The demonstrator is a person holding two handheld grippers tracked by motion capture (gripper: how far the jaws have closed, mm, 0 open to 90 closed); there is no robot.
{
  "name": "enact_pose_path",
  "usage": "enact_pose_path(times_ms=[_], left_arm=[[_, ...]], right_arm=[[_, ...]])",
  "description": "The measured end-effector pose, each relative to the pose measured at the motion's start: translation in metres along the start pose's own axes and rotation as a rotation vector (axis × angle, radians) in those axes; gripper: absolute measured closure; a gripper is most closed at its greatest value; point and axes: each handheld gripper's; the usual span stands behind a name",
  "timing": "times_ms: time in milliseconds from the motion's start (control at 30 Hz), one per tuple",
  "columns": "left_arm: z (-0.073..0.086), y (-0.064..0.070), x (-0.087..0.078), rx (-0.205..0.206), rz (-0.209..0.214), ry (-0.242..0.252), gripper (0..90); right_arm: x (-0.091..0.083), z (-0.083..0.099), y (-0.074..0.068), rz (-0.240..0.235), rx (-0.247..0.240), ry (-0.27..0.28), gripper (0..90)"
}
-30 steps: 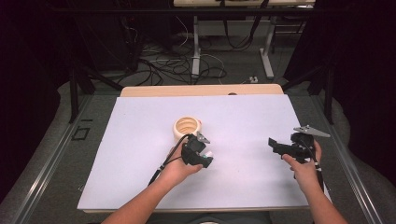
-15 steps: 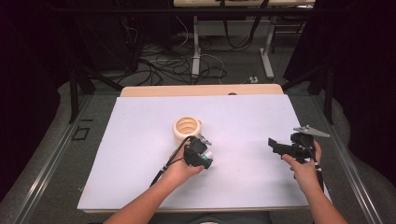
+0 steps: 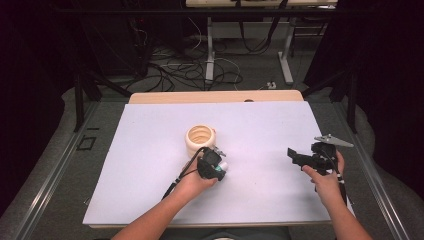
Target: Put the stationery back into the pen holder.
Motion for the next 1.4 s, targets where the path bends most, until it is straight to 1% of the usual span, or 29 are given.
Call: enact_pose_path(times_ms=[33, 67, 100, 133, 200, 233, 267, 300, 367, 567, 600, 733, 800, 833, 967, 1000, 1100, 1233, 1400], left_arm=[[0.0, 0.0, 0.0, -0.001, 0.002, -0.002, 58.8], [0.0, -0.001, 0.0, -0.001, 0.001, -0.003, 58.8], [0.0, -0.001, 0.0, 0.0, 0.004, -0.002, 62.2], [0.0, -0.001, 0.0, 0.001, 0.004, -0.003, 62.2], [0.0, -0.001, 0.0, 0.006, 0.001, -0.001, 63.2], [0.0, 0.0, 0.0, 0.007, 0.001, -0.002, 64.2], [0.0, 0.0, 0.0, 0.008, 0.002, -0.003, 64.2], [0.0, 0.0, 0.0, 0.01, 0.001, -0.001, 64.5], [0.0, 0.0, -0.001, 0.009, 0.0, -0.002, 64.6], [0.0, 0.0, 0.0, 0.009, 0.002, -0.003, 64.7], [0.0, 0.001, 0.0, 0.01, 0.0, -0.004, 64.8], [0.0, 0.001, -0.001, 0.015, -0.001, -0.003, 64.8], [0.0, 0.001, -0.001, 0.017, -0.003, -0.002, 64.8], [0.0, 0.002, -0.001, 0.018, -0.004, -0.003, 64.9], [0.0, 0.003, -0.002, 0.016, -0.007, -0.009, 64.9], [0.0, 0.003, -0.002, 0.018, -0.007, -0.008, 65.0], [0.0, 0.004, -0.003, 0.014, 0.005, -0.01, 65.0], [-0.001, 0.007, -0.005, 0.021, 0.016, -0.003, 65.0], [-0.004, 0.008, -0.011, 0.02, 0.026, 0.022, 65.0]], right_arm=[[0.001, 0.0, -0.001, 0.007, 0.011, 0.002, 4.4], [0.001, 0.0, -0.001, 0.007, 0.011, 0.002, 4.4], [0.002, 0.001, -0.001, 0.008, 0.012, 0.017, 4.4], [0.002, 0.001, -0.001, 0.008, 0.012, 0.017, 4.4], [0.002, 0.001, -0.001, 0.008, 0.013, 0.013, 4.4], [0.001, 0.0, -0.001, 0.001, 0.013, -0.001, 4.4], [0.001, 0.0, -0.001, 0.001, 0.013, -0.001, 4.4], [0.002, 0.001, -0.001, 0.008, 0.012, 0.016, 4.4], [0.002, 0.001, -0.001, 0.008, 0.013, 0.018, 4.4], [0.001, 0.001, -0.001, 0.007, 0.009, 0.01, 4.4], [0.001, 0.0, -0.001, 0.002, 0.013, 0.0, 4.4], [0.001, 0.0, -0.001, 0.002, 0.012, 0.0, 4.4], [0.002, 0.001, -0.001, 0.008, 0.012, 0.012, 4.4], [0.001, 0.0, -0.001, 0.002, 0.011, -0.001, 4.4], [0.001, 0.0, 0.0, 0.006, 0.001, 0.001, 4.4], [0.0, 0.0, 0.0, 0.0, 0.002, -0.001, 4.4], [0.001, 0.0, 0.001, 0.0, 0.002, -0.001, 4.4], [0.001, 0.0, 0.001, 0.001, 0.002, -0.001, 4.4], [0.001, 0.0, 0.001, -0.001, 0.0, -0.001, 4.4]])
Point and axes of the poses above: each handheld gripper's, and its own axes: x roughly forward along the jaws, z roughly out of its underside, y roughly to its right, and after that the axes turned 8 degrees about -z, right-handed
